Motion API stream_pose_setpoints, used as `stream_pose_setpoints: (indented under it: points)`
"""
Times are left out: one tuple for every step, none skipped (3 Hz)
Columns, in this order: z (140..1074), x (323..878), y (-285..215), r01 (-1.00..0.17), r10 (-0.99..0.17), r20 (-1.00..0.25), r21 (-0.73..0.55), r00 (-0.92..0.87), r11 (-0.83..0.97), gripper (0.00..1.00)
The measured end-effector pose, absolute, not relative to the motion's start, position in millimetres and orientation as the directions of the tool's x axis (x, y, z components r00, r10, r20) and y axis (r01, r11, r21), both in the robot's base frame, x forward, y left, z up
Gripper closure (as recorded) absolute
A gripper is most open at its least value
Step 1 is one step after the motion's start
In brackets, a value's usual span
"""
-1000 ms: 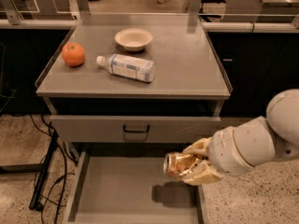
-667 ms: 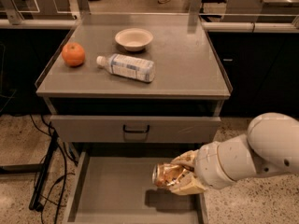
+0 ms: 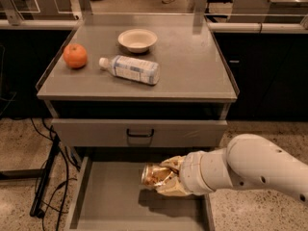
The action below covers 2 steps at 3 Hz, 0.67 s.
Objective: Place orange can into middle drawer
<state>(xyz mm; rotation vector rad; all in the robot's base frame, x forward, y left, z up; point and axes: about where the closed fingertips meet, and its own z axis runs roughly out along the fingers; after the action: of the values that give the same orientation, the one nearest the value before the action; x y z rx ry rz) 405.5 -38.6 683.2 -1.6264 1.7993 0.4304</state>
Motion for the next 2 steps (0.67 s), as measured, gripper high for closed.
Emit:
stream_pose_setpoints:
  points:
    - [682,406,-37,-0.967,-0.748,-0.663,-0.190,-0.001,0.169,1.00]
    - [674,408,-26,-0.964,-0.750,-0.662,-0.207,0.015,0.164,1.00]
